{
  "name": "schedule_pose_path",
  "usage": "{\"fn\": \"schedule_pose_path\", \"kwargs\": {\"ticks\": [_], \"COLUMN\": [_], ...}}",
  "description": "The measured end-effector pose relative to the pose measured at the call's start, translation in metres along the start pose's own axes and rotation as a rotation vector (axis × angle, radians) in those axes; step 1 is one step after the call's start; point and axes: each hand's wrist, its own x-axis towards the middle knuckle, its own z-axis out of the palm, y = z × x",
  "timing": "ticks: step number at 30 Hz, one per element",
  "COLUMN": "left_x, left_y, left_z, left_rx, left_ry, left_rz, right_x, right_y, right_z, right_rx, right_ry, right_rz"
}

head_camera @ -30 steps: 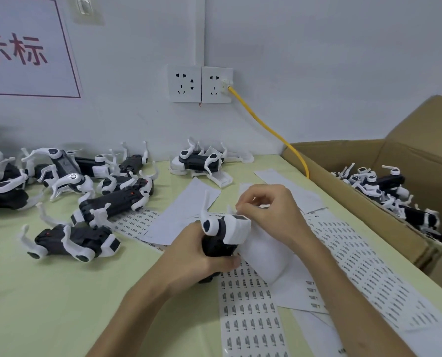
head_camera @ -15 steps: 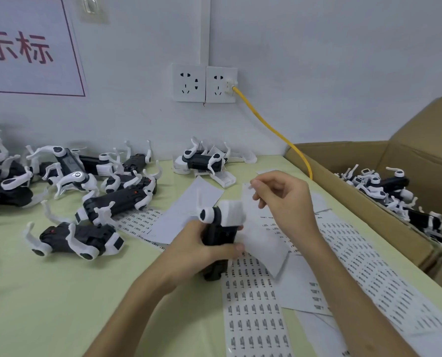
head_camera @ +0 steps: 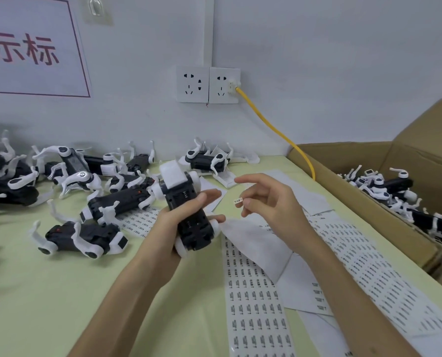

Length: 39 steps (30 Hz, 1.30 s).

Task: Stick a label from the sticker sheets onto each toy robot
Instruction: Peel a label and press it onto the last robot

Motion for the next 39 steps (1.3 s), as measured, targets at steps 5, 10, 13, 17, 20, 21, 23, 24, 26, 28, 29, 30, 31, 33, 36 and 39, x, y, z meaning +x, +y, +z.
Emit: {"fn": "schedule_pose_path", "kwargs": {"ticks": [5, 10, 13, 17, 20, 21, 23, 24, 26, 28, 29, 30, 31, 33, 36, 39], "left_x": [0.000, -0.003, -0.003, -0.003, -0.001, -0.001, -0.001, -0.001, -0.001, 0.000, 0.000, 0.000, 0.001, 0.001, 0.002, 0.002], "left_y": [-0.002, -0.005, -0.004, -0.005, -0.007, -0.007, -0.007, -0.008, -0.009, -0.011, -0.012, -0.012, -0.013, -0.014, -0.016, -0.017], "left_z": [0.005, 0.007, 0.007, 0.006, 0.004, 0.005, 0.007, 0.007, 0.008, 0.008, 0.008, 0.008, 0.008, 0.007, 0.006, 0.005], "left_rx": [0.162, 0.228, 0.239, 0.212, 0.151, 0.129, 0.106, 0.105, 0.114, 0.138, 0.149, 0.156, 0.159, 0.163, 0.176, 0.188], "left_ry": [-0.039, -0.052, -0.053, -0.034, -0.016, -0.018, -0.021, -0.023, -0.026, -0.025, -0.023, -0.023, -0.024, -0.029, -0.039, -0.047], "left_rz": [0.016, -0.018, -0.034, -0.043, -0.003, 0.012, 0.030, 0.039, 0.052, 0.060, 0.065, 0.070, 0.076, 0.085, 0.102, 0.120], "right_x": [-0.003, -0.004, -0.004, -0.002, -0.002, -0.003, -0.005, -0.006, -0.008, -0.008, -0.007, -0.007, -0.007, -0.006, -0.006, -0.005], "right_y": [0.001, 0.004, 0.005, 0.006, 0.006, 0.006, 0.006, 0.006, 0.006, 0.005, 0.005, 0.005, 0.005, 0.005, 0.007, 0.008], "right_z": [0.005, 0.008, 0.009, 0.011, 0.017, 0.020, 0.025, 0.028, 0.031, 0.032, 0.032, 0.031, 0.031, 0.031, 0.033, 0.035], "right_rx": [-0.123, -0.274, -0.284, -0.251, -0.098, -0.003, 0.191, 0.258, 0.314, 0.320, 0.325, 0.333, 0.342, 0.372, 0.465, 0.533], "right_ry": [-0.079, -0.069, -0.032, 0.074, 0.170, 0.180, 0.164, 0.158, 0.180, 0.216, 0.228, 0.235, 0.237, 0.238, 0.239, 0.229], "right_rz": [-0.029, -0.038, -0.027, 0.022, 0.137, 0.182, 0.253, 0.278, 0.311, 0.324, 0.328, 0.332, 0.338, 0.360, 0.425, 0.474]}}
